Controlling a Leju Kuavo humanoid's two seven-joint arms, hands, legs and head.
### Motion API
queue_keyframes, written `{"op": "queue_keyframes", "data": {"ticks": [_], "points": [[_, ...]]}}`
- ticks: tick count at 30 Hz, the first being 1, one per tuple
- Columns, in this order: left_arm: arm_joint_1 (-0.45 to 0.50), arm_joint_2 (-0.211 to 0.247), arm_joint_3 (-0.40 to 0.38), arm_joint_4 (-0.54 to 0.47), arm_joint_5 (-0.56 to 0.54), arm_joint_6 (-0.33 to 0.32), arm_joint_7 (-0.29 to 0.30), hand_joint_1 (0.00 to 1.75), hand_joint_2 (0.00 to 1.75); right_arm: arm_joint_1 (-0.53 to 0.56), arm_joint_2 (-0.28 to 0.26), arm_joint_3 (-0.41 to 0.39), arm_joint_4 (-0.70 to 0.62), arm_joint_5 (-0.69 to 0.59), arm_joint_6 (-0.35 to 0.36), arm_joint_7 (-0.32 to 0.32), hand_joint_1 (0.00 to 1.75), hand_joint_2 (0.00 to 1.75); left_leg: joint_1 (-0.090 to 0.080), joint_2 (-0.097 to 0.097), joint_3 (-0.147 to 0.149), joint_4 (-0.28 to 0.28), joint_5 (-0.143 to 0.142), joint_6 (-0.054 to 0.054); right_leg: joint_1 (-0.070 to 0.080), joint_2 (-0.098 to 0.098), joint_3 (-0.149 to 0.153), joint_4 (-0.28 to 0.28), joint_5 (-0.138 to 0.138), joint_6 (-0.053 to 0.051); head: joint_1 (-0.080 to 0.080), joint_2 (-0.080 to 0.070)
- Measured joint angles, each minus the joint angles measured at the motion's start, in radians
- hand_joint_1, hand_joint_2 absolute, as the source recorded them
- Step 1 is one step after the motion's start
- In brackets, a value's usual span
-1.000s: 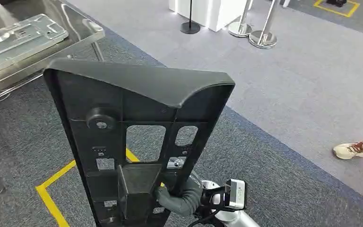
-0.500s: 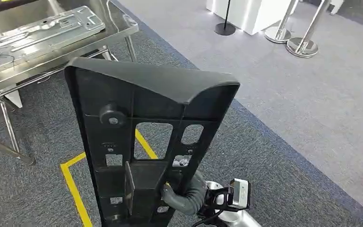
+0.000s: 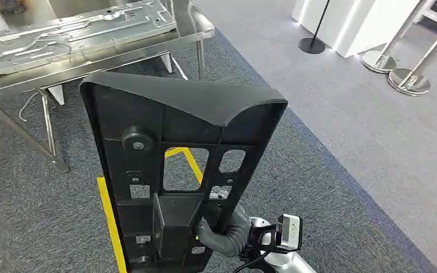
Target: Take the parts from the cabinet and place them on the table.
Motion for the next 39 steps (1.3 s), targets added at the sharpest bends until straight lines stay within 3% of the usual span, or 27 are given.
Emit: {"op": "queue_keyframes", "data": {"ticks": [1,2,5,6,8,9,11,12,13,15,16,17,18,21,22,23,24,26,27,29,30,31,32,34,36,37,39], "points": [[0.0,-0.004,0.0,0.0,0.0,0.0,0.0,0.0,0.0,-0.001,0.0,0.0,0.0,0.0,0.001,0.0,1.75,1.75,0.004,-0.011,-0.003,0.001,-0.001,-0.002,-0.002,0.055,0.028,-0.077,0.024,-0.007,0.0,0.0],[-0.005,-0.005,0.002,0.0,0.0,0.0,0.0,0.0,0.0,0.0,0.0,-0.002,0.0,-0.001,0.001,0.0,1.75,1.75,-0.003,-0.023,-0.009,0.008,-0.002,-0.007,-0.006,0.068,0.037,-0.096,0.015,-0.007,0.0,0.0],[0.004,-0.006,0.006,0.0,-0.002,0.0,-0.003,0.0,0.0,-0.005,-0.001,-0.005,0.0,-0.004,0.002,0.0,1.75,1.75,0.01,-0.055,-0.016,-0.001,0.004,-0.027,0.005,0.039,0.037,-0.094,0.015,-0.014,0.0,0.0],[0.006,-0.004,0.008,0.0,-0.003,0.0,-0.005,0.0,0.0,-0.007,0.0,-0.006,0.0,-0.004,0.002,0.0,1.75,1.75,0.003,-0.065,-0.016,-0.001,0.002,-0.034,-0.01,0.024,0.043,-0.108,0.021,-0.021,0.0,0.0],[0.006,-0.006,0.011,0.0,-0.003,0.0,-0.006,0.0,0.0,-0.009,0.002,-0.006,0.0,-0.005,0.002,0.0,1.75,1.75,0.002,0.038,-0.048,0.073,-0.045,-0.04,-0.007,-0.004,0.056,-0.12,0.022,-0.033,0.0,0.0],[0.0,-0.005,0.012,0.0,-0.003,0.0,-0.008,0.0,0.0,-0.008,0.001,-0.006,0.0,-0.005,0.002,0.0,1.75,1.75,0.005,0.066,-0.088,0.152,-0.084,-0.047,-0.006,-0.019,0.057,-0.12,0.021,-0.035,-0.001,0.0],[-0.002,-0.004,0.013,0.0,-0.003,0.0,-0.008,0.0,0.0,-0.005,0.001,-0.007,0.001,-0.005,0.002,0.0,1.75,1.75,0.011,0.082,-0.163,0.297,-0.14,-0.056,-0.004,-0.048,0.058,-0.119,0.016,-0.036,0.0,0.0],[-0.001,-0.005,0.013,0.0,-0.003,-0.001,-0.007,0.0,0.0,-0.005,0.001,-0.006,0.002,-0.005,0.002,0.0,1.75,1.75,0.015,0.086,-0.177,0.32,-0.135,-0.061,-0.004,-0.062,0.059,-0.119,0.014,-0.034,0.0,0.0],[0.002,-0.005,0.013,0.0,-0.003,-0.001,-0.007,0.0,0.0,-0.005,0.001,-0.006,0.003,-0.005,0.002,0.0,1.75,1.75,0.018,0.089,-0.162,0.289,-0.105,-0.064,-0.005,-0.074,0.062,-0.118,0.011,-0.032,0.0,0.0],[0.004,-0.004,0.013,0.0,-0.003,0.0,-0.008,0.0,0.0,-0.006,0.001,-0.007,0.003,-0.005,0.002,0.0,1.75,1.75,0.022,0.108,-0.073,0.121,-0.016,-0.066,-0.007,-0.097,0.071,-0.113,0.0,-0.024,0.0,0.0],[0.003,-0.003,0.013,0.0,-0.003,0.0,-0.008,0.0,0.0,-0.007,0.001,-0.007,0.003,-0.005,0.002,0.0,1.75,1.75,0.021,0.147,-0.024,0.03,0.015,-0.065,-0.007,-0.108,0.077,-0.109,-0.007,-0.018,-0.001,0.0],[-0.001,-0.005,0.013,0.0,-0.003,0.0,-0.008,0.0,0.0,-0.008,0.001,-0.007,0.003,-0.005,0.002,0.0,1.75,1.75,0.005,0.177,-0.016,0.013,-0.008,-0.053,0.004,-0.116,0.078,-0.107,-0.013,-0.01,-0.001,0.0],[-0.003,-0.004,0.013,0.0,-0.003,0.0,-0.008,0.0,0.0,-0.009,0.001,-0.007,0.003,-0.004,0.002,0.0,1.75,1.75,0.009,0.156,-0.018,0.012,-0.002,-0.038,0.005,-0.124,0.078,-0.105,-0.015,-0.005,0.0,0.0],[0.003,-0.005,0.014,0.0,-0.003,0.0,-0.008,0.0,0.0,-0.01,0.001,-0.007,0.003,-0.005,0.002,0.0,1.75,1.75,0.007,0.125,-0.024,0.012,-0.004,-0.021,0.004,-0.15,0.086,-0.109,-0.019,0.01,0.0,0.0],[0.005,-0.005,0.015,0.0,-0.004,0.0,-0.008,0.0,0.0,-0.013,0.002,-0.007,0.002,-0.005,0.002,0.0,1.75,1.75,0.013,0.115,-0.02,0.007,-0.001,-0.015,-0.003,-0.124,0.086,-0.101,-0.029,0.02,0.0,0.0],[0.003,-0.005,0.016,0.0,-0.006,0.0,-0.008,0.0,0.0,-0.013,0.002,-0.007,0.002,-0.005,0.002,0.0,1.75,1.75,0.012,0.11,-0.02,0.007,0.0,-0.008,-0.005,-0.07,0.07,-0.061,-0.059,0.022,0.0,0.0],[0.001,-0.005,0.018,0.0,-0.007,0.0,-0.009,0.0,0.0,-0.013,0.002,-0.008,0.001,-0.006,0.002,0.0,1.75,1.75,0.012,0.105,-0.02,0.007,0.0,-0.004,-0.005,-0.042,0.033,0.012,-0.1,0.021,0.0,0.0],[-0.004,-0.005,0.02,0.0,-0.01,0.0,-0.01,0.0,0.0,-0.008,0.0,-0.008,0.001,-0.006,0.0,0.0,1.75,1.75,0.008,0.089,-0.021,0.007,-0.001,0.0,-0.004,-0.021,-0.06,0.191,-0.171,0.021,0.0,0.0],[-0.004,-0.005,0.021,0.0,-0.01,0.0,-0.01,0.0,0.0,-0.006,0.0,-0.008,0.001,-0.007,0.001,0.0,1.75,1.75,0.005,0.081,-0.021,0.008,-0.002,0.001,-0.004,-0.02,-0.097,0.253,-0.185,0.019,0.0,0.0],[-0.003,-0.005,0.023,0.0,-0.013,0.0,-0.011,0.0,0.0,-0.004,0.0,-0.008,0.001,-0.013,-0.001,0.0,1.75,1.75,0.003,0.068,-0.018,0.009,-0.003,0.002,-0.004,-0.02,-0.092,0.209,-0.121,0.012,0.0,0.0],[-0.003,-0.005,0.023,0.0,-0.015,0.0,-0.012,0.0,0.0,-0.004,0.0,-0.008,0.001,-0.016,-0.003,0.0,1.75,1.75,0.002,0.063,-0.016,0.01,-0.004,0.001,-0.003,-0.02,-0.068,0.145,-0.08,0.008,0.0,0.0],[-0.004,-0.005,0.025,0.0,-0.017,-0.002,-0.015,0.0,0.0,-0.005,0.0,-0.008,0.001,-0.019,-0.006,0.0,1.75,1.75,-0.001,0.056,-0.013,0.012,-0.006,-0.001,0.0,-0.017,-0.014,0.02,-0.013,-0.003,0.0,0.0],[-0.004,-0.007,0.028,0.0,-0.017,-0.003,-0.016,0.0,0.0,-0.005,0.0,-0.008,-0.002,-0.019,-0.006,0.0,1.75,1.75,0.0,0.052,-0.013,0.012,-0.007,-0.002,0.003,-0.009,0.022,-0.063,0.017,-0.015,0.0,0.0],[-0.004,-0.01,0.031,0.0,-0.018,-0.004,-0.018,0.0,0.0,-0.004,0.001,-0.008,-0.003,-0.019,-0.006,0.0,1.75,1.75,-0.003,0.049,-0.018,0.015,-0.008,-0.014,0.007,-0.012,0.026,-0.084,0.012,-0.012,0.0,0.0],[-0.001,-0.01,0.035,0.0,-0.02,-0.005,-0.02,0.0,0.0,-0.003,0.002,-0.01,-0.004,-0.021,-0.007,0.0,1.75,1.75,0.0,0.049,-0.015,0.008,-0.006,-0.025,0.011,-0.011,0.025,-0.087,0.014,-0.02,0.0,0.0],[-0.002,-0.008,0.037,0.0,-0.021,-0.006,-0.023,0.0,0.0,-0.003,0.003,-0.011,-0.006,-0.021,-0.008,0.0,1.75,1.75,-0.007,0.049,-0.014,0.009,-0.009,-0.031,-0.002,-0.014,0.032,-0.1,0.021,-0.025,0.0,0.0],[-0.002,-0.007,0.037,0.0,-0.029,-0.013,-0.03,0.0,0.0,0.0,0.006,-0.014,-0.013,-0.021,-0.013,0.0,1.75,1.75,-0.002,0.072,-0.041,0.078,-0.058,-0.039,-0.004,-0.02,0.041,-0.11,0.024,-0.032,0.0,0.0]]}}
